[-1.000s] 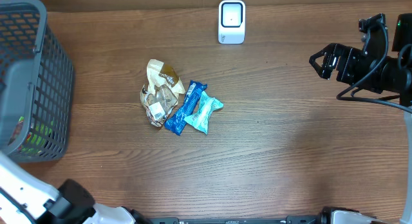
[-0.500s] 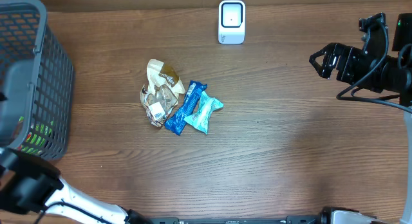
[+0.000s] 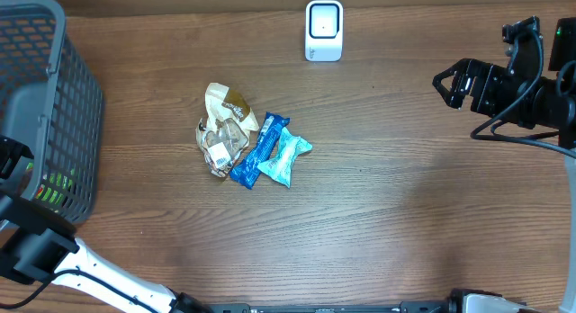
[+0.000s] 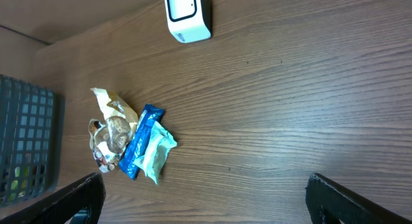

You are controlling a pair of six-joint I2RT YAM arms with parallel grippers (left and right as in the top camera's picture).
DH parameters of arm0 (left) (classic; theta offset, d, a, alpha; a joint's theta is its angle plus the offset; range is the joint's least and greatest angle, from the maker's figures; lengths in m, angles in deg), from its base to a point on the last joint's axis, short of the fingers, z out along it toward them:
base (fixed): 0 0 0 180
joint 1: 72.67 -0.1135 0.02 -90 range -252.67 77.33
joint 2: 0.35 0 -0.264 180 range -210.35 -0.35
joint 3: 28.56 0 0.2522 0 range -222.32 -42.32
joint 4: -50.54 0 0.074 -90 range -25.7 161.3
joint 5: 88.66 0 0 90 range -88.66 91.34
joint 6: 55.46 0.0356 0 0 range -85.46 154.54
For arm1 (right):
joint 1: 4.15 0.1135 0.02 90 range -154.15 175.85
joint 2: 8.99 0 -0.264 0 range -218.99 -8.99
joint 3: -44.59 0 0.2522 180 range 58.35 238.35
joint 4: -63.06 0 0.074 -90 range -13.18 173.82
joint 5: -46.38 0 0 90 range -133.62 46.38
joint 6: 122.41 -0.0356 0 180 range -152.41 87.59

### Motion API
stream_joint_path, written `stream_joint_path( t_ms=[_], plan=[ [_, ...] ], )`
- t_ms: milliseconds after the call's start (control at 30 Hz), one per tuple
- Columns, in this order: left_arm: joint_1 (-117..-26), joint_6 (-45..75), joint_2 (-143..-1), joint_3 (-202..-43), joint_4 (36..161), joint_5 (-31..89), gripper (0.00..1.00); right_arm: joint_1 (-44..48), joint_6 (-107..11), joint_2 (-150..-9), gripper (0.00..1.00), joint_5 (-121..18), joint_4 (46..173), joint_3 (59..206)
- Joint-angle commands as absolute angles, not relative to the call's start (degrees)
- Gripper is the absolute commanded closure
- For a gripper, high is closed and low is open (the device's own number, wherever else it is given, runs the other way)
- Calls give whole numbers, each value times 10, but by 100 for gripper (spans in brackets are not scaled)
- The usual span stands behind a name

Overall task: Scan the item barcode
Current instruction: 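Move the left gripper back into the basket toward the green-red bag, then grasp the green-red Haribo bag inside the basket with the left gripper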

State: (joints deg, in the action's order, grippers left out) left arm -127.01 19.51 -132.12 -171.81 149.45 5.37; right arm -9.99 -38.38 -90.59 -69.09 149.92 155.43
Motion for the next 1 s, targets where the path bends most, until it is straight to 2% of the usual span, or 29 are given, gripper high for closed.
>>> stream_joint_path(
  t_ms=[0,533,633,667,700,733,800,967],
  plan=[
    [-1262,170,-1331,-1708,1494,9,0,-96,-382,-902,0,-690,1496,1566],
    [-1199,146,-1331,-1512,1364,-57,2,-96,-381,-902,0,-689,1502,1566],
    [-1194,153,-1331,-1511,1358,-57,18,-96,-381,-902,0,-689,1502,1566],
    [-1193,152,-1330,-1511,1356,-56,72,-96,-381,-904,0,-689,1501,1566],
    [-1193,153,-1330,-1511,1356,-54,84,-96,-381,-905,0,-689,1501,1566],
    [-1193,153,-1330,-1511,1356,-49,92,-96,-381,-908,0,-690,1501,1566],
    [-1193,153,-1330,-1512,1356,-44,96,-96,-382,-915,0,-690,1500,1566],
    [-1193,168,-1324,-1526,1363,-19,96,-96,-384,-934,0,-694,1504,1566]
  ],
)
